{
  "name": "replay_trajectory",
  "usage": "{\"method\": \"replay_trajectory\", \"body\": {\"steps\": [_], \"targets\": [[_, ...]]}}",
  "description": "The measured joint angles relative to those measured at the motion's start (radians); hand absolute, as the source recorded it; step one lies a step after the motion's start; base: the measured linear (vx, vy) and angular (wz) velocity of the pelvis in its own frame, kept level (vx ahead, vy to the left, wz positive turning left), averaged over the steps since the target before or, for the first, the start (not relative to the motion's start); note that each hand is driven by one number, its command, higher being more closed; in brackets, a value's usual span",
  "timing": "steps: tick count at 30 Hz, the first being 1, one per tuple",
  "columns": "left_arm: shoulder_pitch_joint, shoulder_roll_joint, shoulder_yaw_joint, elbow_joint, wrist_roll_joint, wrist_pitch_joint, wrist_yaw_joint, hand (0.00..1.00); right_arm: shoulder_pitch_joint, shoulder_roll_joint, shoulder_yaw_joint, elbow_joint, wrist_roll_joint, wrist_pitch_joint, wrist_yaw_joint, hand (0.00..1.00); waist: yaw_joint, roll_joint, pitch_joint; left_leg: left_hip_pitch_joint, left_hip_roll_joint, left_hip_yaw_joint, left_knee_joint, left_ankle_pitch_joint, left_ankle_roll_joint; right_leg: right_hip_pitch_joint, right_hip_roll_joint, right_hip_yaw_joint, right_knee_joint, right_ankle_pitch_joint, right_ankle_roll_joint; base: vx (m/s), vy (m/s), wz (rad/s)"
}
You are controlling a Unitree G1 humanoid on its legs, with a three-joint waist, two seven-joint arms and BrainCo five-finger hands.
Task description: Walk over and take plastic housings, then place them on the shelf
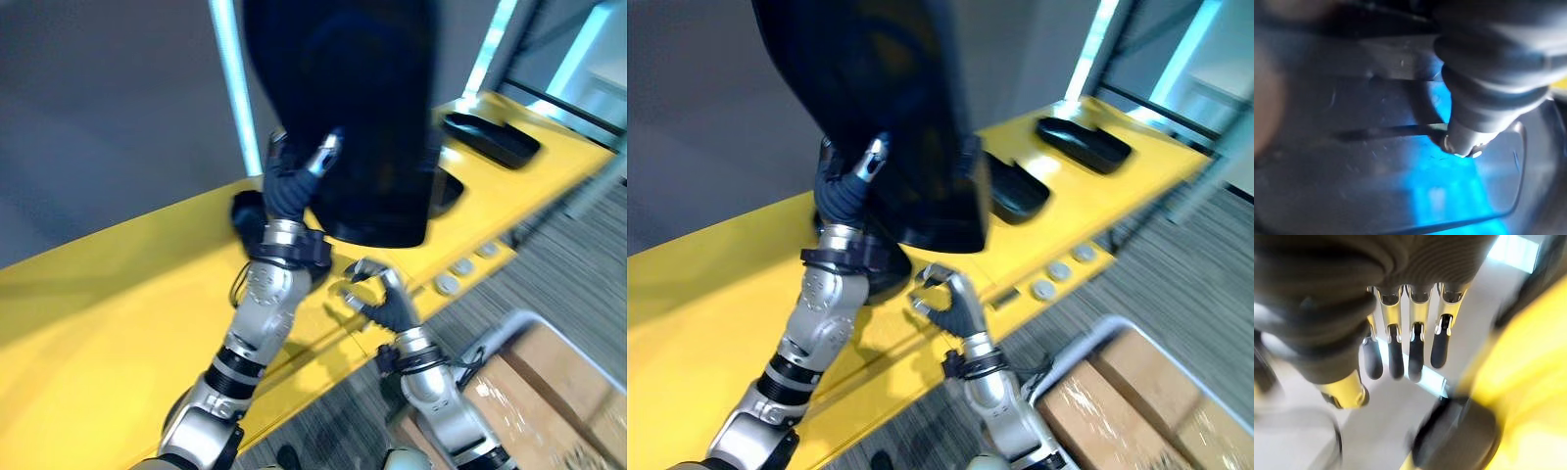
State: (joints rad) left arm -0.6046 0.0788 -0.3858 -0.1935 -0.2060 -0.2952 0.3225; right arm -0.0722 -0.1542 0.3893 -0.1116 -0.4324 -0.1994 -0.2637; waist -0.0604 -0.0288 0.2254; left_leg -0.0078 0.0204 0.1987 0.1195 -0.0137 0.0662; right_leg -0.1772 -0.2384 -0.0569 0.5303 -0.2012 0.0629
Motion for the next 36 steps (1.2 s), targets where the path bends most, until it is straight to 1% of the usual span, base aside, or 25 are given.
{"method": "replay_trajectory", "body": {"steps": [1,2,3,4,6,8,13,16,17,18,19,20,21,22,24,25,26,27,28,29,30,31,32,33,36], "targets": [[0.01,-0.007,0.001,-0.008,0.054,-0.004,0.011,1.0,0.002,0.012,-0.012,-0.001,0.001,-0.004,0.0,0.0,-0.006,-0.002,-0.007,0.001,-0.007,-0.03,0.0,0.001,-0.003,0.002,0.015,0.037,-0.033,0.006,0.01,0.23,-0.273,1.68],[0.045,-0.012,0.009,-0.023,0.137,-0.004,0.043,1.0,0.017,0.031,-0.04,-0.011,0.018,-0.013,-0.002,0.0,-0.007,-0.016,-0.035,0.001,-0.025,-0.074,-0.003,0.001,-0.024,0.005,0.026,0.072,-0.115,0.06,0.033,0.23,-0.292,1.31],[0.098,-0.008,0.029,-0.04,0.201,-0.006,0.069,1.0,0.034,0.044,-0.059,-0.038,0.038,-0.02,-0.009,0.0,0.002,-0.044,-0.059,0.005,-0.049,-0.101,-0.002,-0.011,-0.048,0.009,0.01,0.056,-0.164,0.122,0.054,0.34,-0.399,1.06],[0.186,-0.017,0.056,-0.063,0.255,-0.002,0.087,1.0,0.035,0.04,-0.073,-0.041,0.059,-0.033,-0.013,0.0,0.008,-0.013,-0.08,-0.008,-0.018,-0.119,0.019,-0.03,-0.079,0.053,0.03,0.019,-0.227,0.109,0.055,0.28,-0.316,0.54],[0.263,-0.029,0.076,-0.077,0.31,0.012,0.09,1.0,0.044,0.038,-0.096,-0.04,0.091,-0.037,-0.02,0.0,0.016,0.023,-0.101,-0.028,0.034,-0.132,0.046,-0.049,-0.107,0.1,0.081,-0.02,-0.325,0.147,0.034,0.18,-0.183,0.17],[0.338,-0.035,0.092,-0.116,0.373,0.027,0.105,1.0,0.053,0.042,-0.114,-0.05,0.137,-0.041,-0.02,0.0,0.027,0.031,-0.108,-0.022,0.091,-0.143,0.051,-0.065,-0.131,0.169,0.144,-0.042,-0.436,0.192,0.012,0.15,-0.154,0.03],[0.456,-0.087,0.133,-0.216,0.466,0.033,0.156,1.0,0.119,0.078,-0.182,-0.119,0.233,-0.09,-0.014,0.0,0.031,0.044,-0.116,-0.047,0.109,-0.201,0.049,-0.06,-0.158,0.213,0.166,-0.132,-0.487,0.201,0.002,0.07,-0.071,0.38],[0.482,-0.087,0.149,-0.228,0.466,0.033,0.173,1.0,0.142,0.097,-0.268,-0.146,0.244,-0.1,-0.027,0.0,0.025,0.046,-0.116,-0.095,0.124,-0.093,0.052,-0.051,-0.125,0.211,0.138,-0.209,-0.483,0.196,-0.004,-0.02,0.031,0.87],[0.522,-0.088,0.178,-0.233,0.466,0.033,0.178,1.0,0.169,0.102,-0.299,-0.169,0.253,-0.1,-0.036,0.0,0.026,0.049,-0.114,-0.097,0.168,0.028,0.089,-0.056,-0.119,0.21,0.122,-0.23,-0.462,0.191,-0.006,0.02,0.077,0.64],[0.557,-0.094,0.204,-0.234,0.462,0.034,0.184,1.0,0.189,0.099,-0.32,-0.187,0.269,-0.1,-0.037,0.0,0.024,0.055,-0.11,-0.101,0.189,0.059,0.124,-0.048,-0.117,0.207,0.109,-0.236,-0.427,0.169,-0.004,0.02,0.112,0.52],[0.595,-0.096,0.234,-0.234,0.457,0.033,0.191,1.0,0.198,0.095,-0.335,-0.189,0.272,-0.1,-0.041,0.0,0.025,0.054,-0.107,-0.11,0.177,0.05,0.153,-0.051,-0.124,0.194,0.086,-0.236,-0.379,0.148,-0.001,-0.02,0.19,0.35],[0.652,-0.096,0.281,-0.234,0.434,0.034,0.202,1.0,0.203,0.094,-0.346,-0.192,0.279,-0.104,-0.046,0.0,0.016,0.043,-0.113,-0.133,0.13,0.004,0.174,-0.033,-0.147,0.171,0.037,-0.234,-0.336,0.138,-0.001,-0.06,0.27,0.33],[0.68,-0.087,0.323,-0.236,0.414,0.034,0.212,1.0,0.206,0.104,-0.368,-0.204,0.292,-0.114,-0.05,0.0,0.014,0.02,-0.114,-0.18,0.134,-0.039,0.318,-0.094,-0.088,0.155,-0.017,-0.242,-0.32,0.131,0.014,-0.06,0.227,0.21],[0.695,-0.087,0.341,-0.238,0.405,0.034,0.219,1.0,0.205,0.106,-0.377,-0.204,0.306,-0.119,-0.051,0.0,0.022,0.028,-0.118,-0.196,0.172,-0.058,0.399,-0.108,-0.095,0.149,-0.018,-0.24,-0.314,0.132,0.016,-0.05,0.285,0.02],[0.73,-0.093,0.401,-0.24,0.385,0.032,0.235,1.0,0.214,0.109,-0.4,-0.211,0.311,-0.123,-0.061,0.0,0.024,0.061,-0.133,-0.176,0.278,-0.232,0.444,-0.132,-0.144,0.147,-0.024,-0.229,-0.311,0.153,0.068,-0.06,0.491,-0.04],[0.729,-0.091,0.413,-0.241,0.382,0.032,0.239,1.0,0.221,0.113,-0.413,-0.218,0.313,-0.124,-0.06,0.0,0.026,0.074,-0.14,-0.148,0.262,-0.301,0.386,-0.197,-0.253,0.14,-0.042,-0.226,-0.315,0.167,0.102,-0.08,0.585,0.19],[0.728,-0.085,0.418,-0.241,0.381,0.033,0.239,1.0,0.226,0.118,-0.419,-0.224,0.316,-0.124,-0.059,0.0,0.022,0.072,-0.142,-0.144,0.255,-0.298,0.361,-0.241,-0.292,0.142,-0.052,-0.227,-0.327,0.175,0.11,-0.1,0.507,0.27],[0.724,-0.075,0.424,-0.242,0.377,0.033,0.237,1.0,0.23,0.132,-0.432,-0.227,0.32,-0.126,-0.057,0.0,0.015,0.067,-0.145,-0.141,0.24,-0.292,0.341,-0.287,-0.288,0.142,-0.068,-0.229,-0.34,0.187,0.116,-0.14,0.47,0.1],[0.721,-0.03,0.448,-0.233,0.36,0.034,0.233,1.0,0.23,0.192,-0.435,-0.214,0.326,-0.122,-0.047,0.0,0.032,0.014,-0.128,-0.149,0.187,-0.255,0.375,-0.287,-0.27,0.138,-0.115,-0.209,-0.373,0.251,0.091,-0.22,0.539,-0.13],[0.72,0.0,0.479,-0.218,0.34,0.037,0.233,1.0,0.227,0.21,-0.428,-0.219,0.327,-0.122,-0.043,0.0,0.039,-0.001,-0.135,-0.167,0.161,-0.235,0.405,-0.3,-0.243,0.125,-0.136,-0.193,-0.402,0.35,0.092,-0.25,0.513,-0.4],[0.718,0.011,0.491,-0.217,0.331,0.037,0.231,1.0,0.222,0.209,-0.428,-0.221,0.326,-0.122,-0.039,0.0,0.044,-0.001,-0.136,-0.171,0.153,-0.22,0.413,-0.304,-0.23,0.113,-0.142,-0.193,-0.415,0.407,0.088,-0.28,0.477,-0.69],[0.716,0.03,0.516,-0.219,0.326,0.035,0.227,1.0,0.208,0.213,-0.426,-0.22,0.326,-0.121,-0.04,0.0,0.06,0.002,-0.137,-0.175,0.152,-0.166,0.402,-0.292,-0.189,0.082,-0.138,-0.2,-0.464,0.525,0.02,-0.27,0.415,-0.82],[0.7,0.047,0.535,-0.209,0.325,0.034,0.217,1.0,0.192,0.214,-0.425,-0.221,0.326,-0.121,-0.04,0.0,0.057,0.01,-0.133,-0.181,0.151,-0.133,0.371,-0.27,-0.152,0.049,-0.116,-0.197,-0.411,0.486,0.045,-0.26,0.374,-0.71],[0.687,0.059,0.535,-0.195,0.324,0.035,0.21,1.0,0.19,0.214,-0.427,-0.221,0.326,-0.12,-0.04,0.0,0.049,0.014,-0.13,-0.18,0.146,-0.128,0.353,-0.256,-0.137,0.046,-0.096,-0.194,-0.366,0.434,0.068,-0.22,0.285,-0.36],[0.631,0.078,0.547,-0.167,0.323,0.034,0.152,1.0,0.188,0.21,-0.43,-0.222,0.326,-0.119,-0.027,0.0,0.038,0.026,-0.123,-0.144,0.1,-0.079,0.252,-0.187,-0.096,0.045,-0.011,-0.188,-0.171,0.149,0.054,-0.18,0.212,-0.33]]}}
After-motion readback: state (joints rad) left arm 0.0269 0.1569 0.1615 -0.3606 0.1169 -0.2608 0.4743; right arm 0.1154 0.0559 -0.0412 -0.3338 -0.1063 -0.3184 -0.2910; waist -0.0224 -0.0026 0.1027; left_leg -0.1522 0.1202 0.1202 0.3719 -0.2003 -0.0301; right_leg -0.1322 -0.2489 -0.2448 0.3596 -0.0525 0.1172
